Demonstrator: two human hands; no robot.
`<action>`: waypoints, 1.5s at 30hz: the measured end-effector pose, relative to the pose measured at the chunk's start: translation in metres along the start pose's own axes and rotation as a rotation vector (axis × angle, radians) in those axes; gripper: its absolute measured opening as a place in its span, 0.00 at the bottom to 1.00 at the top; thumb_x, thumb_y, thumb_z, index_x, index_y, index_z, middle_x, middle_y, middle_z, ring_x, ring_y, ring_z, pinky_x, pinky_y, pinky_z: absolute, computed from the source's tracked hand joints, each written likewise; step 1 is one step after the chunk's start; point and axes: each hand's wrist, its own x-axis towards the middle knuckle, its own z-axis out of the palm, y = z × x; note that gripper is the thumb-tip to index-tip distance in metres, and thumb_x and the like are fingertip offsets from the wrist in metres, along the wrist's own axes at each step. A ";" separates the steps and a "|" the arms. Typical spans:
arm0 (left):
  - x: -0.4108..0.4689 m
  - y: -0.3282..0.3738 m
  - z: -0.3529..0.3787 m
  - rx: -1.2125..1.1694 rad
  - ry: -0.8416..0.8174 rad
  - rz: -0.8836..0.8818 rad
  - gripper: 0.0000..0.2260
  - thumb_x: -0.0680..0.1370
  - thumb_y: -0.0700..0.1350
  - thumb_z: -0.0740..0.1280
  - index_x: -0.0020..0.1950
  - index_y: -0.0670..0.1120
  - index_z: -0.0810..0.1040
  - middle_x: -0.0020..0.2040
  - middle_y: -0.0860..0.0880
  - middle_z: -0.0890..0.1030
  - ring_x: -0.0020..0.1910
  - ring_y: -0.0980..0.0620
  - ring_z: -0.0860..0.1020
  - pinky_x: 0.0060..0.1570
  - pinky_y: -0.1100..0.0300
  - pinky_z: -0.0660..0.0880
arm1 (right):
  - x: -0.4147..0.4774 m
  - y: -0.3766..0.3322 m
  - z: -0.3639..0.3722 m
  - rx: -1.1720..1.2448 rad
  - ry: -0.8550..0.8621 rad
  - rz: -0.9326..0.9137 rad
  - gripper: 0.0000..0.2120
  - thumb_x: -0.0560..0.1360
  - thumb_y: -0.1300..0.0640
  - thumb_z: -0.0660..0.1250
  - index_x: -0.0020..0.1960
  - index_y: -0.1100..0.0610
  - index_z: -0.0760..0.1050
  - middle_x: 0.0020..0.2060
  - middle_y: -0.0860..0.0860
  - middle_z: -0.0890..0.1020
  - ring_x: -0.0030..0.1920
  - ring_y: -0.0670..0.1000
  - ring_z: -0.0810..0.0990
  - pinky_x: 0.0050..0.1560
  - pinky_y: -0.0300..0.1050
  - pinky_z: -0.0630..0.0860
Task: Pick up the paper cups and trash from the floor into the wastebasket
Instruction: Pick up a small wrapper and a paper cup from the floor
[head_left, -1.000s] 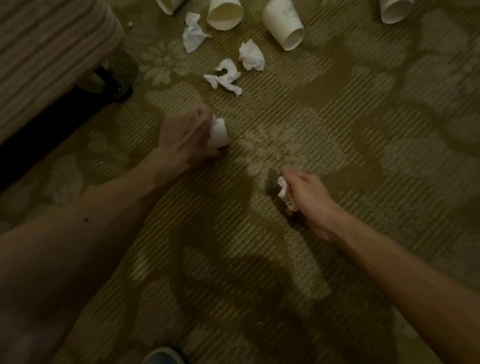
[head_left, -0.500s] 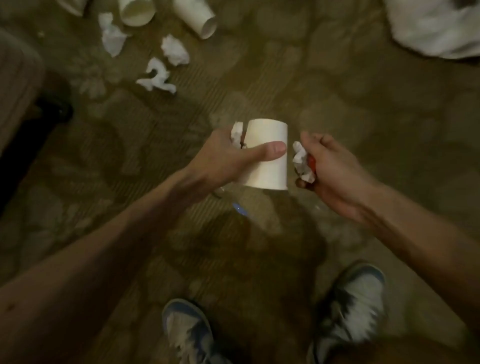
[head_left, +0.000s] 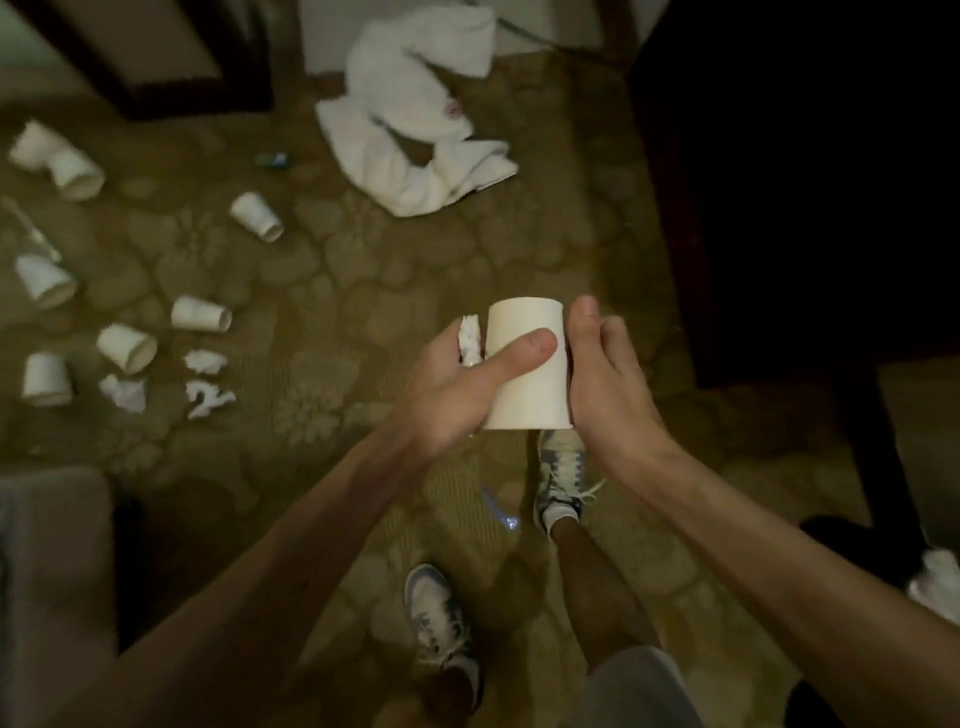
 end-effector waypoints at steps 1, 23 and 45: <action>-0.008 0.005 0.018 0.026 -0.029 -0.013 0.31 0.59 0.61 0.77 0.57 0.48 0.78 0.50 0.48 0.86 0.48 0.48 0.85 0.47 0.48 0.82 | -0.014 -0.001 -0.019 0.043 0.009 0.024 0.18 0.80 0.34 0.46 0.49 0.45 0.67 0.46 0.46 0.78 0.44 0.43 0.79 0.39 0.40 0.76; -0.036 -0.222 0.532 0.533 -0.561 -0.396 0.30 0.65 0.66 0.75 0.61 0.53 0.76 0.48 0.49 0.85 0.39 0.56 0.84 0.29 0.65 0.76 | -0.131 0.355 -0.423 0.650 0.839 0.392 0.08 0.77 0.55 0.69 0.46 0.48 0.69 0.42 0.51 0.82 0.40 0.48 0.81 0.46 0.56 0.79; 0.135 -0.470 0.759 1.232 -0.854 -0.083 0.22 0.81 0.59 0.61 0.64 0.43 0.75 0.53 0.44 0.81 0.57 0.41 0.79 0.50 0.55 0.75 | 0.020 0.644 -0.599 0.347 0.645 0.631 0.10 0.78 0.49 0.68 0.53 0.53 0.69 0.45 0.48 0.78 0.44 0.45 0.77 0.41 0.35 0.73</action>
